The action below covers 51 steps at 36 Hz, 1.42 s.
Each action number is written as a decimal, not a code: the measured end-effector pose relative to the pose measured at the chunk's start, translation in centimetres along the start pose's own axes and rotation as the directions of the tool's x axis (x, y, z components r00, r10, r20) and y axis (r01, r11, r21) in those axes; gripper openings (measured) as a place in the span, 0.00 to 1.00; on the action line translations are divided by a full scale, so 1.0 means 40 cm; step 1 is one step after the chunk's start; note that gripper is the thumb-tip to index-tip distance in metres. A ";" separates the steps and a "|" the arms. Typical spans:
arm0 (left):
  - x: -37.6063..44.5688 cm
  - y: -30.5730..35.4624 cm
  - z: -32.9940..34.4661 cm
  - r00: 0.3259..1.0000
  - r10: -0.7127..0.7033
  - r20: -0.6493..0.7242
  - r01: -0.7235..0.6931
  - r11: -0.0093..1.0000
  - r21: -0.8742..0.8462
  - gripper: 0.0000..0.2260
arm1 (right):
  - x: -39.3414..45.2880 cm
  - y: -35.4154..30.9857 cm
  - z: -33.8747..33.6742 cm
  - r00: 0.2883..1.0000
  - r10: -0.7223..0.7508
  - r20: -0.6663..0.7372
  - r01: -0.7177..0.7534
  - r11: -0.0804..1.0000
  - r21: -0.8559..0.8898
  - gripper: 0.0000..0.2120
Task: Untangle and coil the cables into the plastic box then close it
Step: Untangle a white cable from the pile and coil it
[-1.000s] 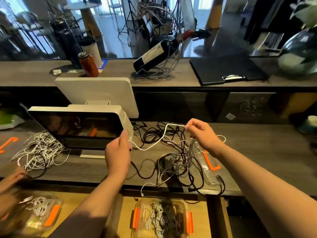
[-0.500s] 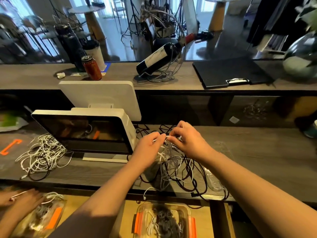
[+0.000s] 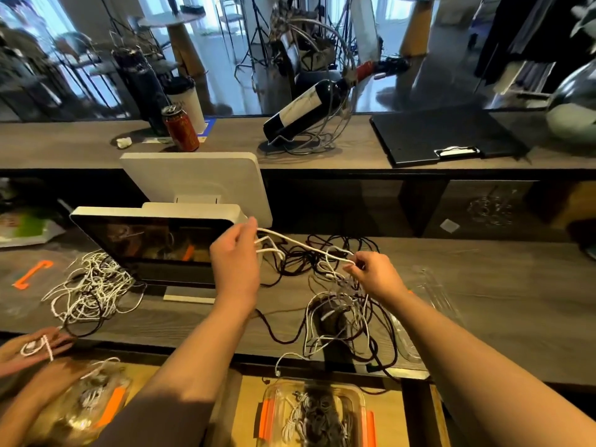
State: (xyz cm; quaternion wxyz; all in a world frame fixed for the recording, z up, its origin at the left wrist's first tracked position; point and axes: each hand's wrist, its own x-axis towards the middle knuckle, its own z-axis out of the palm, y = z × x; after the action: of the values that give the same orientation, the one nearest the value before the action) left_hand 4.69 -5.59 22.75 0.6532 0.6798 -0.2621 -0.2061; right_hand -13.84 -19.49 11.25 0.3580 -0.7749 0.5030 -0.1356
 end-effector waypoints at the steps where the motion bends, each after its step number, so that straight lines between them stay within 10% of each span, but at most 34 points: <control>1: 0.002 -0.003 -0.005 1.000 0.006 -0.009 -0.005 1.000 0.009 0.20 | 0.001 0.001 -0.001 1.000 0.000 -0.004 0.000 1.000 -0.006 0.08; 11: 0.023 -0.072 -0.043 0.997 0.042 0.064 -0.066 0.896 0.439 0.10 | 0.008 -0.038 -0.055 0.991 -0.045 -0.125 0.076 0.963 0.259 0.06; 21: 0.002 -0.065 0.060 0.840 -0.152 0.521 -0.261 0.729 0.633 0.21 | 0.020 -0.163 -0.059 0.944 -0.327 0.051 0.321 0.864 -0.388 0.11; 30: -0.002 -0.093 0.095 0.775 -0.303 0.554 0.023 0.890 0.455 0.11 | 0.019 -0.194 -0.047 0.957 -0.262 0.125 0.286 0.783 -0.553 0.11; 37: 0.006 -0.090 0.099 0.837 -0.165 0.522 -0.061 0.920 0.388 0.18 | 0.008 -0.172 -0.049 0.944 -0.326 0.054 0.326 0.897 -0.299 0.10; 51: 0.037 -0.027 0.012 0.971 0.031 0.235 -0.085 0.971 0.224 0.21 | 0.033 -0.044 -0.029 1.000 0.014 0.012 -0.017 0.941 0.337 0.07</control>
State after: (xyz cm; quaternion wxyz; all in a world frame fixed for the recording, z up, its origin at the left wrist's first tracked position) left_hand 5.65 -6.89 21.75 0.5403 0.7151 -0.3783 -0.2318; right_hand -12.70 -20.72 13.09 0.4886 -0.6989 0.4769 -0.2130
